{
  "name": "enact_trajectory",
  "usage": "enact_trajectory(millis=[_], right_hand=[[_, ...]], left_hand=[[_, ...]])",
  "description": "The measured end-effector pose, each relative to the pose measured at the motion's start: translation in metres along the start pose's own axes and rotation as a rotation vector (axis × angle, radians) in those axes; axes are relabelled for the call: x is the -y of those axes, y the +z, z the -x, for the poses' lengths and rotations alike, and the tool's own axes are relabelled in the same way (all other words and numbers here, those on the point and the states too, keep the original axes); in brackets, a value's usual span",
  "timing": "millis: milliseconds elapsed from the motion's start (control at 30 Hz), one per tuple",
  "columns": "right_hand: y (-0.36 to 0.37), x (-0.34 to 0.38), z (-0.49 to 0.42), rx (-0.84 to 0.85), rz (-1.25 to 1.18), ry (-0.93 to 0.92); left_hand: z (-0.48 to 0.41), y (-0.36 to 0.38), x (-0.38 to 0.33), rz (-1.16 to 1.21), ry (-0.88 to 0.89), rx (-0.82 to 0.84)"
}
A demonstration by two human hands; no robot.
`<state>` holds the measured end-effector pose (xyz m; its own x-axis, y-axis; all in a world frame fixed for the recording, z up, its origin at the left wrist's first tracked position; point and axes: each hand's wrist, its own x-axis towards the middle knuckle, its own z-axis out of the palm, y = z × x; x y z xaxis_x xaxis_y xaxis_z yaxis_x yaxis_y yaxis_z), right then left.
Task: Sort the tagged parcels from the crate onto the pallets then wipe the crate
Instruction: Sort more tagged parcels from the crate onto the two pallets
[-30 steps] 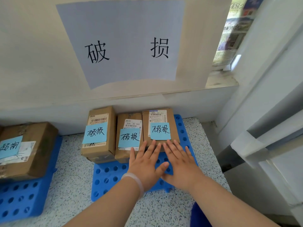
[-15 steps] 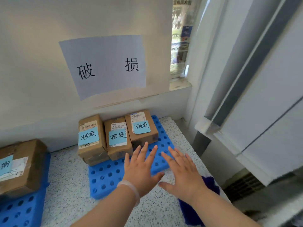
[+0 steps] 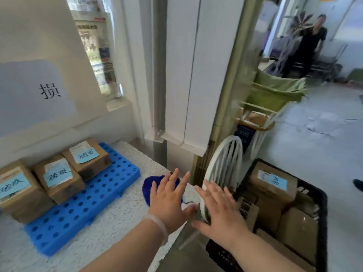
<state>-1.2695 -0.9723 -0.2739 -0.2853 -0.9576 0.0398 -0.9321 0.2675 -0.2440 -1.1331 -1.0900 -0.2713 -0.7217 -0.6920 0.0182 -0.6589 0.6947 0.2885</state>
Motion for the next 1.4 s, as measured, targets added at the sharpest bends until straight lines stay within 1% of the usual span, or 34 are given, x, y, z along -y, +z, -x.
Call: enact_trajectory(millis=[133,233,300,467,600,733,967,1100,1300,1400], right_hand=[[-0.021,-0.038,0.049,-0.004,-0.008,0.145],[-0.032,-0.071,0.082,-0.029,-0.030,0.203],[-0.037,-0.094,0.102,-0.037,-0.054,0.238],[-0.062,-0.154,0.152,0.008,-0.104,0.332],[-0.082,-0.213,0.183,-0.037,-0.087,0.384],[-0.087,-0.264,0.201,-0.054,-0.089,0.407],[-0.087,-0.304,0.216,0.009,-0.144,0.394],[-0.083,-0.318,0.206,-0.002,-0.154,0.379],[-0.074,-0.328,0.182,0.058,-0.158,0.374],[-0.068,-0.335,0.166,0.053,-0.142,0.397]], left_hand=[[-0.004,0.007,-0.063,-0.002,0.130,0.045],[-0.004,0.020,-0.109,-0.003,0.218,0.046],[-0.004,0.030,-0.138,-0.007,0.247,0.040],[-0.008,0.055,-0.214,-0.009,0.259,0.082],[-0.012,0.073,-0.278,0.006,0.260,0.148],[-0.017,0.090,-0.325,-0.007,0.239,0.143],[-0.010,0.111,-0.358,-0.004,0.116,0.202],[-0.016,0.112,-0.363,0.005,0.069,0.218],[-0.045,0.116,-0.362,0.026,0.051,0.226],[-0.061,0.124,-0.355,0.035,0.058,0.258]])
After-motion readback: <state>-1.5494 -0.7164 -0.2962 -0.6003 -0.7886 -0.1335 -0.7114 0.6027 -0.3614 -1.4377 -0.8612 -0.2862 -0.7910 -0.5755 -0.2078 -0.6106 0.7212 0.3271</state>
